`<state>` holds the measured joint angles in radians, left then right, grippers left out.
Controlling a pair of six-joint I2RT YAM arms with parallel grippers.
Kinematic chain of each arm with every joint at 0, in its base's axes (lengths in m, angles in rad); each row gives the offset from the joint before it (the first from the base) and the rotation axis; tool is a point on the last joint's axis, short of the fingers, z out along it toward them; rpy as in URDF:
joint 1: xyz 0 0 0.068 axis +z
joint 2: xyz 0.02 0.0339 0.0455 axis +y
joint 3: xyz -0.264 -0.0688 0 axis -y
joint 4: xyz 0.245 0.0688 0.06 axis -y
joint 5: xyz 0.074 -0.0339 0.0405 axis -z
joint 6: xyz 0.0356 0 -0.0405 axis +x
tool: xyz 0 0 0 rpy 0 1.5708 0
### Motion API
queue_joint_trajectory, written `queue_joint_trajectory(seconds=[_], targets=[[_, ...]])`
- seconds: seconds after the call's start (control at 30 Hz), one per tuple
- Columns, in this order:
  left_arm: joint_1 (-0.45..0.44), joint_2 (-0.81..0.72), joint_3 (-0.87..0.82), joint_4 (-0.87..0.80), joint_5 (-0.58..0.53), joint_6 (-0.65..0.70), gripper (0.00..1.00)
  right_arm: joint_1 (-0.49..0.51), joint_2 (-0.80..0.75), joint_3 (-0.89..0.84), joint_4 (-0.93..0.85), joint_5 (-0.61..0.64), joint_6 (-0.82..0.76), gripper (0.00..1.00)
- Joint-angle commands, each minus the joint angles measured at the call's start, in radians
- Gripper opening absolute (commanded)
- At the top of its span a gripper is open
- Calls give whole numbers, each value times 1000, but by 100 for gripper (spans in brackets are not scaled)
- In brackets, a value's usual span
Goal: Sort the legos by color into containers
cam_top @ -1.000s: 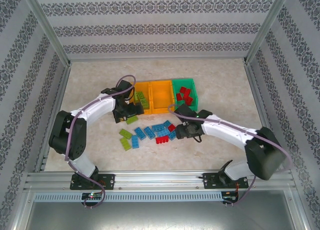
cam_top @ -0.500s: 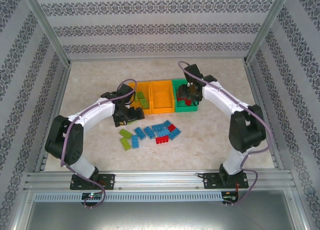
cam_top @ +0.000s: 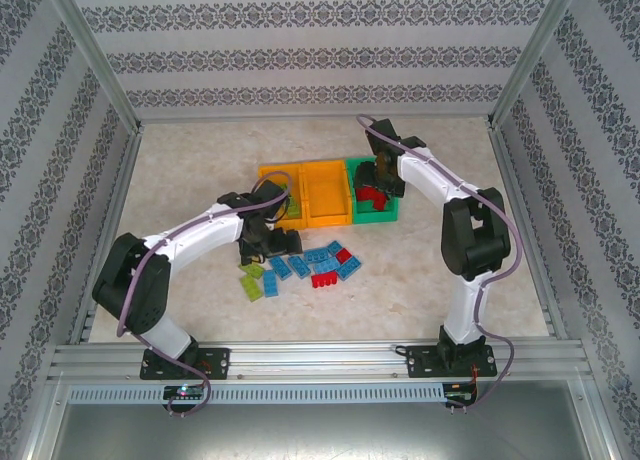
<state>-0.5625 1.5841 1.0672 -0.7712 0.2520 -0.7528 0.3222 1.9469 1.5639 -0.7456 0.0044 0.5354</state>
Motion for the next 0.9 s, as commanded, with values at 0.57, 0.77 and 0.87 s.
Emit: queue_joint_trajectory(seconds=[0.57, 0.77, 0.87], targets=[[-33, 9, 70, -77, -40, 907, 90, -17, -192, -194, 16, -21, -36, 85], [-39, 37, 44, -49, 2, 1092, 90, -18, -223, -227, 15, 2, -5, 85], [-42, 74, 61, -53, 14, 1095, 90, -18, -236, -240, 5, 13, -1, 85]])
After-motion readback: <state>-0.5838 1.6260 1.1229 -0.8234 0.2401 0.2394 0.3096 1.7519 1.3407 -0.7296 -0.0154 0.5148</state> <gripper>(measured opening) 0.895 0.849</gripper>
